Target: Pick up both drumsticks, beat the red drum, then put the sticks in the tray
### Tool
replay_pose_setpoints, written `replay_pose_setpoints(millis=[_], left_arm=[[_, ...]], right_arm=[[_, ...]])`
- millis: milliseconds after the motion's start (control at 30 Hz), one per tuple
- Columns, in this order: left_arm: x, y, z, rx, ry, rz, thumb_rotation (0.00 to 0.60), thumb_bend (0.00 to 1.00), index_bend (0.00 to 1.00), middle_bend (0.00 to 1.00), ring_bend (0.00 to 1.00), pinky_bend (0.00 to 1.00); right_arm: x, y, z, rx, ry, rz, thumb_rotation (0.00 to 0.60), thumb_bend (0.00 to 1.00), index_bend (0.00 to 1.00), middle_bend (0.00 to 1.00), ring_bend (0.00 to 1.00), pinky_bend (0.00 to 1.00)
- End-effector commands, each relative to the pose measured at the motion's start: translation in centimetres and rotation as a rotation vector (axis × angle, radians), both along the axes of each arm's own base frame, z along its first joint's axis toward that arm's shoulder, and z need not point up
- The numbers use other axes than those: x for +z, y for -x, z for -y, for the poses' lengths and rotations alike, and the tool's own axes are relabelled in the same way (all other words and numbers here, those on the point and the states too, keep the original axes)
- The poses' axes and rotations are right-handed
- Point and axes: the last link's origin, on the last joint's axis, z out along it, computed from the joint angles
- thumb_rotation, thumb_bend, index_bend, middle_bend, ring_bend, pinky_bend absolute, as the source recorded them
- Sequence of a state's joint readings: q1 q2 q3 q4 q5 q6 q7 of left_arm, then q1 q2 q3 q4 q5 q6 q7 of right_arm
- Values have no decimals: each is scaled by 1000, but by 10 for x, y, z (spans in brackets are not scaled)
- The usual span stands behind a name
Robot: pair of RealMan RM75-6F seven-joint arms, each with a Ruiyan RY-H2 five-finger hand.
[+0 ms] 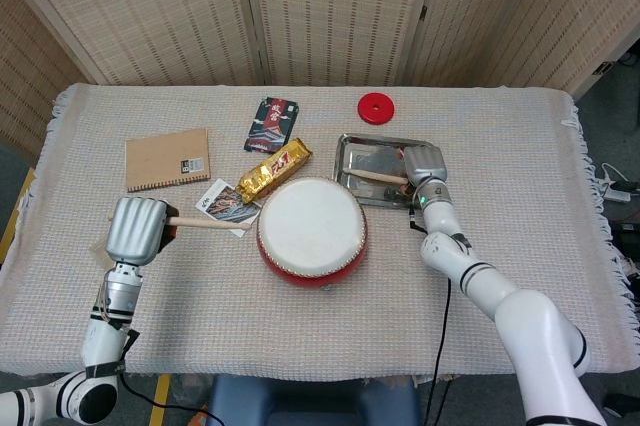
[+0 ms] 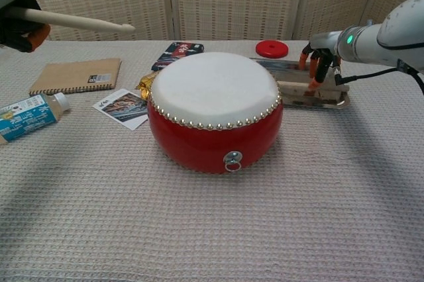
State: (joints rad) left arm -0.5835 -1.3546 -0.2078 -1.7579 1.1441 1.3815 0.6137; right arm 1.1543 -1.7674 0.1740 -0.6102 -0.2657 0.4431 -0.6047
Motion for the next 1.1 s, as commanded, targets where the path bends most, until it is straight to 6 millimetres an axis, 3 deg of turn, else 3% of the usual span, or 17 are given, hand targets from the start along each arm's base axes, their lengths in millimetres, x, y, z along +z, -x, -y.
replay_pose_setpoints(millis=[33,200,367,533,733,833,1100], left_arm=[[0,-1,0,-3,0,0,600,623,994,1000,1000,1000],[1,-4,0,-10,1,7,600,622,994,1000,1000,1000],[-3,-11,0,-31,11,9,600,623,993,1000,1000,1000],[-15,-28,-1,-59,40,13,600,615,983,1000,1000,1000],[-30,-48,-5,-67,73,-3,600,558,966,1000,1000,1000],[-39,-57,-8,-71,83,-35,600,539,961,1000,1000,1000],[-52,-79,-14,-47,97,-62,600,539,960,1000,1000,1000]], right_arm=[[-2,-2,1,7,-4,13,600,145,177,272,121,427],[7,-4,0,34,-7,34,600,131,111,239,85,387],[38,-24,-14,131,2,92,600,130,110,239,85,387],[85,-50,-48,254,38,145,600,128,121,238,130,422],[126,-70,-92,334,60,209,600,122,194,247,185,495],[135,-77,-109,352,55,246,600,119,284,292,214,513],[128,-102,-140,377,-36,329,600,114,293,315,236,527]])
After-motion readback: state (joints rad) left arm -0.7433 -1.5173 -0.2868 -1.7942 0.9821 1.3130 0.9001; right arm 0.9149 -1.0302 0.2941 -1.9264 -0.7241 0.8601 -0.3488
